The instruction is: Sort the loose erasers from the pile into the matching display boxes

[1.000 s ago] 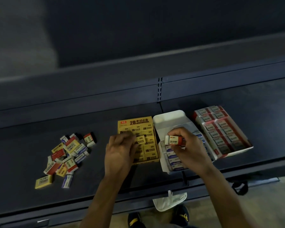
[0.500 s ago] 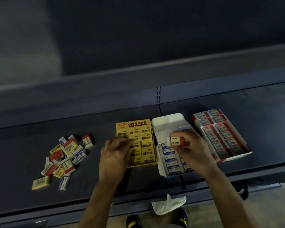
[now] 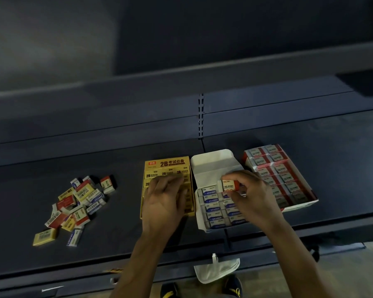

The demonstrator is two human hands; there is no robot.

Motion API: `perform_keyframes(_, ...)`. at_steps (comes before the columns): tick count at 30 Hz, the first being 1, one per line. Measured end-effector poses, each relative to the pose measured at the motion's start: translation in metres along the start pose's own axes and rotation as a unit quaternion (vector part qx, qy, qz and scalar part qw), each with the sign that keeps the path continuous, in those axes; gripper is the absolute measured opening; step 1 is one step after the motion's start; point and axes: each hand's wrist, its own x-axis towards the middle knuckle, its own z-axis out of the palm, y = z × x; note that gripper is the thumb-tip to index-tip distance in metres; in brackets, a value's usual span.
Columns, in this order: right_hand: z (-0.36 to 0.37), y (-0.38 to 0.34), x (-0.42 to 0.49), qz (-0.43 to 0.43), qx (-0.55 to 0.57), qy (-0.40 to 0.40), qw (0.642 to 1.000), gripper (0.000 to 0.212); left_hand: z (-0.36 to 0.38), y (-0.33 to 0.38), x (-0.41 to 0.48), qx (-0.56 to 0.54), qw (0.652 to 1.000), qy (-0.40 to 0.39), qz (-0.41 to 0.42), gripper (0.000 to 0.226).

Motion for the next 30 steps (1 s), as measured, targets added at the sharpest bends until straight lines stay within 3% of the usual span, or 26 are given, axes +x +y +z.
perform_keyframes(15, -0.048, 0.049, 0.003, -0.066, -0.116, 0.081, 0.988, 0.034, 0.029, 0.086, 0.001, -0.037, 0.997, -0.016, 0.060, 0.037)
perform_keyframes(22, -0.061, 0.068, 0.011, -0.004, -0.142, 0.028, 0.990, 0.041, 0.038, 0.098, -0.008, -0.031, 0.998, -0.040, 0.030, 0.039)
perform_keyframes(30, -0.060, 0.071, 0.017, 0.005, -0.133, 0.016, 0.991, 0.026, 0.036, 0.094, -0.015, -0.008, 1.000, -0.029, -0.005, 0.038)
